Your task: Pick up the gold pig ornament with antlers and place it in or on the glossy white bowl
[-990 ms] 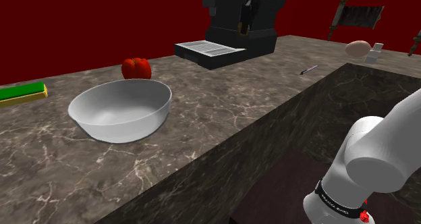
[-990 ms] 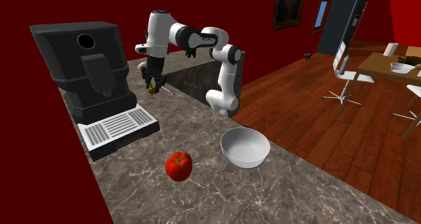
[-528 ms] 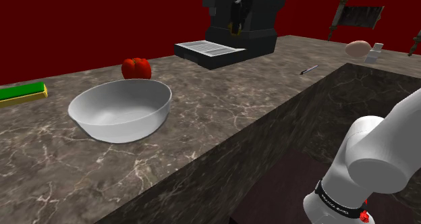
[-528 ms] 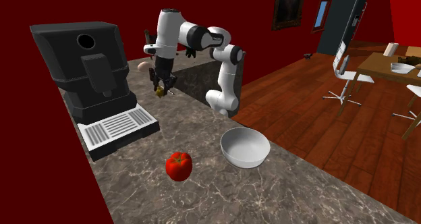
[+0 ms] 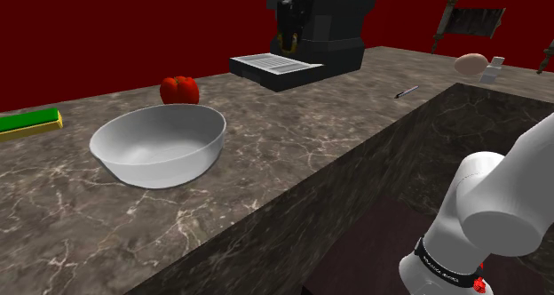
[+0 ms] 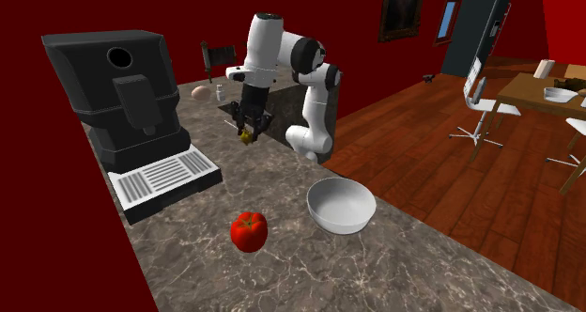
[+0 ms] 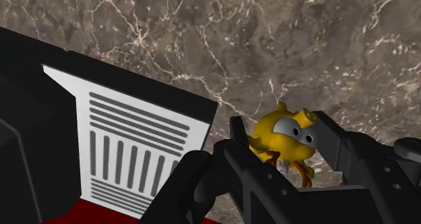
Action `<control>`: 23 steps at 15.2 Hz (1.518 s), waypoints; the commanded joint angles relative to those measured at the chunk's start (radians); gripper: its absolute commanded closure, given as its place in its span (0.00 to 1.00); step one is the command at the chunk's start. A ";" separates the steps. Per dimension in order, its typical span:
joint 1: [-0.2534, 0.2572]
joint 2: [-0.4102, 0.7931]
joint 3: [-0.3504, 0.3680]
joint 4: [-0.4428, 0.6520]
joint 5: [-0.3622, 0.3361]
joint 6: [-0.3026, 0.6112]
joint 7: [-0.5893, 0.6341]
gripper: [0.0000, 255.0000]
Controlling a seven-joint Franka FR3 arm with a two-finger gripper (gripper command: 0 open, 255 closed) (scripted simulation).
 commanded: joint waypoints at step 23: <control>0.350 0.600 0.428 0.677 -0.288 -0.277 0.642 1.00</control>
